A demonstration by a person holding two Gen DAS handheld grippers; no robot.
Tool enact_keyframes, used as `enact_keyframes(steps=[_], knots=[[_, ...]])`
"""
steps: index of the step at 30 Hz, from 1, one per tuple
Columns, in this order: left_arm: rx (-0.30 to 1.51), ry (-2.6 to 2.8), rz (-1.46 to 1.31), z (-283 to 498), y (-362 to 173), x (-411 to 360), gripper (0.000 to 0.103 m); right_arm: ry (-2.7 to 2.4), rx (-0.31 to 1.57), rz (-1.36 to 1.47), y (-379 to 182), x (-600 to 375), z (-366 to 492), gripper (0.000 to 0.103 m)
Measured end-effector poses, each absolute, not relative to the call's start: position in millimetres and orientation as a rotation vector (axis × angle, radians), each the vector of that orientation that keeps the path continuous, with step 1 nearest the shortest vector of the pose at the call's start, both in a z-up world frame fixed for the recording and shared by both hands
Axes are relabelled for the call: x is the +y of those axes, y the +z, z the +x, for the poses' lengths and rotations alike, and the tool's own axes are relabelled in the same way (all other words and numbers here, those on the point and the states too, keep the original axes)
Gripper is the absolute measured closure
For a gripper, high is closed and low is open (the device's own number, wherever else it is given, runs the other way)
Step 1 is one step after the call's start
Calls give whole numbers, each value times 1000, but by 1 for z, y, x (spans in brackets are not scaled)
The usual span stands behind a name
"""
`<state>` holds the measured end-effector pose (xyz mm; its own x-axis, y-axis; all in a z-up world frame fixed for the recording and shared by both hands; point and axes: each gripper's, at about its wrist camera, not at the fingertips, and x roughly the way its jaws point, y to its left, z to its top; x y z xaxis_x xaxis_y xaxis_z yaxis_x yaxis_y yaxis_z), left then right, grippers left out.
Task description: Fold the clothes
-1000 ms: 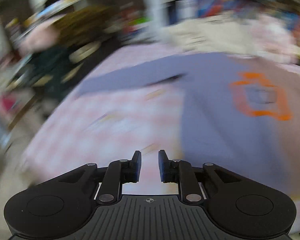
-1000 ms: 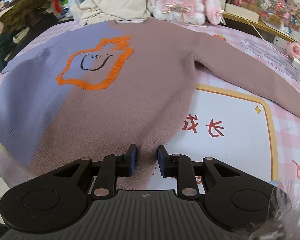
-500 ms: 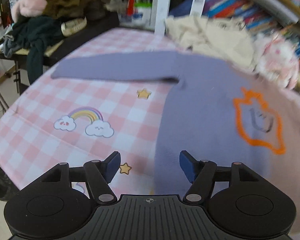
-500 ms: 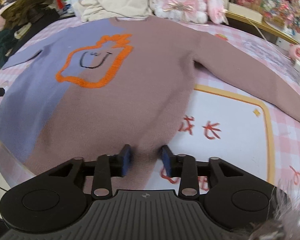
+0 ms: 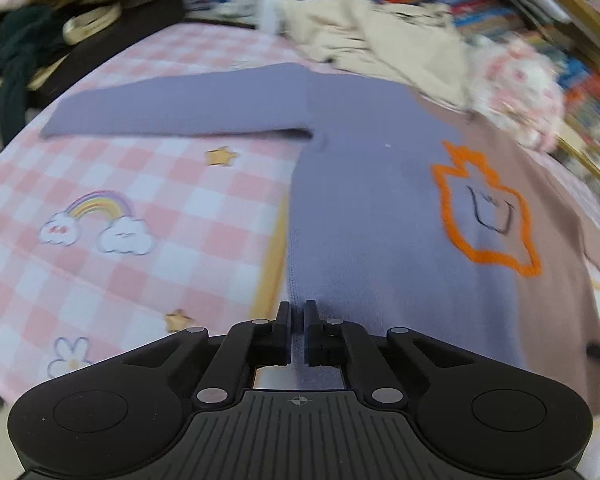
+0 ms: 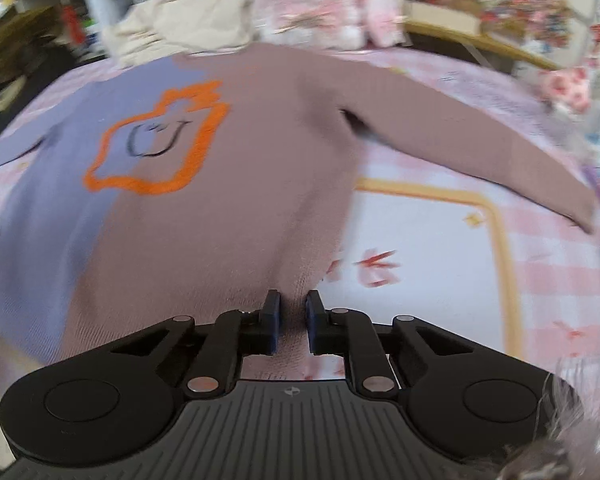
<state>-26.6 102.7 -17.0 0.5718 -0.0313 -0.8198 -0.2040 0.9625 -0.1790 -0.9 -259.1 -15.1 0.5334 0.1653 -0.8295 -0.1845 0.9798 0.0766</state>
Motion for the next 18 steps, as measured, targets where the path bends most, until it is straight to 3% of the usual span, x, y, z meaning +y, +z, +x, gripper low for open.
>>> enact_keyframes(steps=[8, 12, 15, 17, 18], knots=[[968, 91, -289, -31, -23, 131, 98, 227, 1021, -1, -13, -246, -23, 89], [973, 71, -296, -38, -23, 132, 89, 214, 1027, 21, -12, -246, -29, 73], [957, 73, -333, -46, -25, 134, 86, 221, 1031, 46, -12, -249, -32, 72], [953, 68, -337, -48, -26, 133, 95, 235, 1028, 38, -12, -247, -33, 78], [960, 65, -331, -48, -26, 132, 98, 242, 1027, 34, -13, -247, -33, 86]])
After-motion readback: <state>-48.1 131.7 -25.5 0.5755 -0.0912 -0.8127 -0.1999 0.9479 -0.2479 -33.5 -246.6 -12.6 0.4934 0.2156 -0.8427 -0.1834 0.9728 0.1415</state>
